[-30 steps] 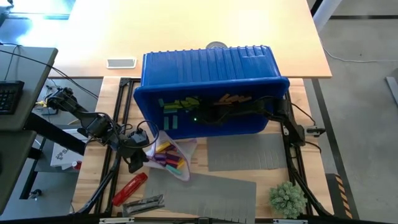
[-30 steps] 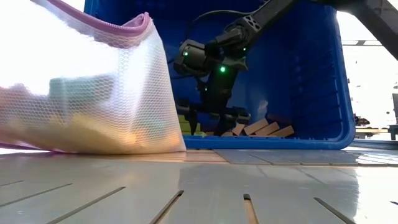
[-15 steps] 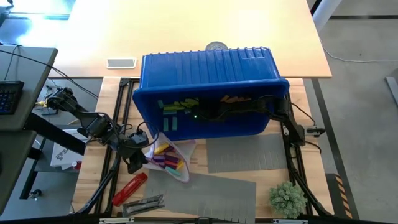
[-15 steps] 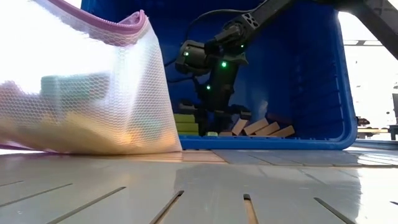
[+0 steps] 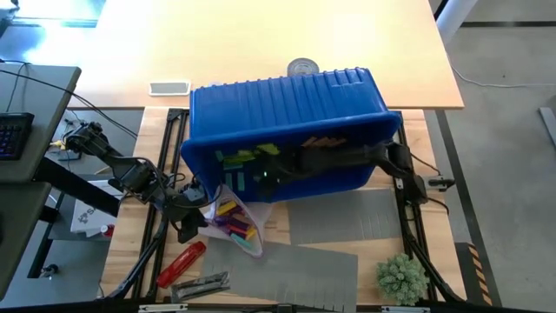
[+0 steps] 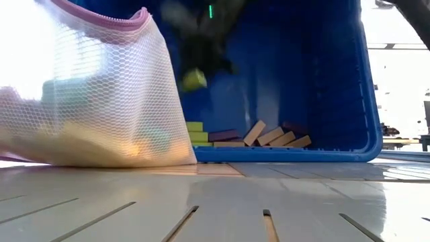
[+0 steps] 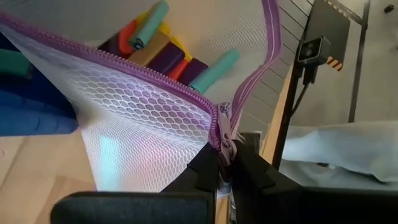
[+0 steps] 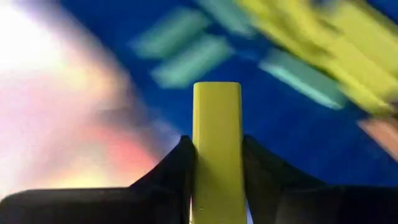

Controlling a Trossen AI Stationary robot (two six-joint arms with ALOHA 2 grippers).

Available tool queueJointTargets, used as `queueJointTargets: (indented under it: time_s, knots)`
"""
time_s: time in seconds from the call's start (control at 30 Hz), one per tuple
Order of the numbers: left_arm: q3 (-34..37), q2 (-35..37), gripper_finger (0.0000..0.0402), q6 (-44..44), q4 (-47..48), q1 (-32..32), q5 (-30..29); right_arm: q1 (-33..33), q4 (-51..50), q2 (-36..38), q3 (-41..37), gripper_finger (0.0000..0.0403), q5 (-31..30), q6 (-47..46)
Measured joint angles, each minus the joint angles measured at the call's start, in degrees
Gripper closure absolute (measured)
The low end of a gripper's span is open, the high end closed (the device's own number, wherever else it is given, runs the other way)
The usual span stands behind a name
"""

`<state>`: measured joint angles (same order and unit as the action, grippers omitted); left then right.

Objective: Sort blocks

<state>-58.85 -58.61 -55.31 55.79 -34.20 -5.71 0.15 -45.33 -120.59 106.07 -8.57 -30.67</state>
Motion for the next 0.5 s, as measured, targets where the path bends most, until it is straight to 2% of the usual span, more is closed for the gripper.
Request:
queueJointTargets:
  time_s: [0.23, 0.37, 0.5]
  knots:
    - [0.00, 0.00, 0.0402, -0.07, 0.01, 0.02, -0.82, 9.29, -3.96, 0.21, 11.67, 0.0318, 0.93, 3.93]
    - [0.00, 0.00, 0.0402, 0.81, 0.00, 0.11, -1.77, 15.13, 5.46, 0.48, 14.18, 0.0318, -0.06, 7.62]
    - [0.00, 0.00, 0.0402, 3.34, -0.02, 0.87, -2.27, 16.78, 13.59, -2.24, 12.58, 0.0318, -3.18, 4.06]
